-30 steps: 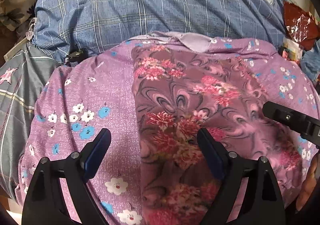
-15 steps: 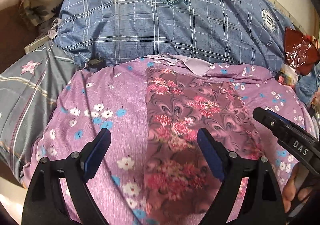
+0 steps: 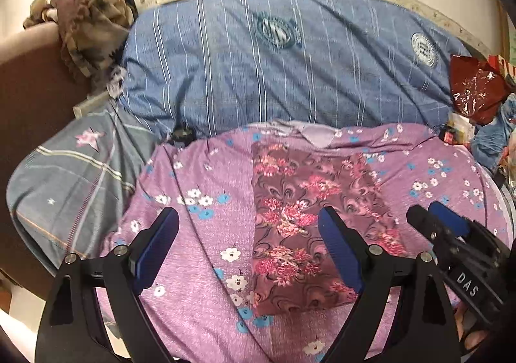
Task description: Fold small clothes
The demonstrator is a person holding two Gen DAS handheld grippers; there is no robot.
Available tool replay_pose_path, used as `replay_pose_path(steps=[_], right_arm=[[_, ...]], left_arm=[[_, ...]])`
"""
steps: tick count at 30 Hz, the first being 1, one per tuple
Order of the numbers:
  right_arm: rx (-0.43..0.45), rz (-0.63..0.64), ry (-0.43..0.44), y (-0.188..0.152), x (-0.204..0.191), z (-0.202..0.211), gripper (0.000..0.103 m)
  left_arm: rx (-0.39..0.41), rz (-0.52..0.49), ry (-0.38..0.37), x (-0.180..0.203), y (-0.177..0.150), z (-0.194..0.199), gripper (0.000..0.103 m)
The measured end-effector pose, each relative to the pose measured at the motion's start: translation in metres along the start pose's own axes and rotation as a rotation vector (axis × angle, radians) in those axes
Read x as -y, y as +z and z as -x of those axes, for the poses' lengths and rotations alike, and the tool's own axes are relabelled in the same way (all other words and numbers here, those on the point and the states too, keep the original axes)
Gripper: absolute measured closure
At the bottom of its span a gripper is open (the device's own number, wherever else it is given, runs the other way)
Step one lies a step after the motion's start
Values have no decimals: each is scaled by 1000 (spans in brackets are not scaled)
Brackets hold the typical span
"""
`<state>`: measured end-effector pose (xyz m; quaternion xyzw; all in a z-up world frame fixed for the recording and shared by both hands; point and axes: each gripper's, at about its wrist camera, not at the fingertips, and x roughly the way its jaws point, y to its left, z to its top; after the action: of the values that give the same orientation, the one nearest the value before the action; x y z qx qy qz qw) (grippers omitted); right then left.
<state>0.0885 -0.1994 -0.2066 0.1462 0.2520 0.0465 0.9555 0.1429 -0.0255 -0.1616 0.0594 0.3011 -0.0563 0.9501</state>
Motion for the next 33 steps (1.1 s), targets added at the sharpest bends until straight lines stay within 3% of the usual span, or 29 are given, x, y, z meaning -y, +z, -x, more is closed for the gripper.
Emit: replay_pose_path(steps=[7, 10, 16, 25, 33], right_arm=[[53, 43, 7, -3, -13, 47, 51], [87, 71, 7, -1, -21, 70, 50], [135, 97, 14, 8, -38, 97, 45], [148, 142, -39, 13, -61, 115, 37], [141, 131, -23, 14, -70, 118, 31]], left_arm=[[92, 12, 9, 2, 6, 46, 0], [141, 9, 12, 4, 8, 68, 0], [152, -9, 28, 6, 12, 92, 0], [164, 89, 37, -17, 13, 110, 0], [186, 100, 120, -32, 10, 113, 0]])
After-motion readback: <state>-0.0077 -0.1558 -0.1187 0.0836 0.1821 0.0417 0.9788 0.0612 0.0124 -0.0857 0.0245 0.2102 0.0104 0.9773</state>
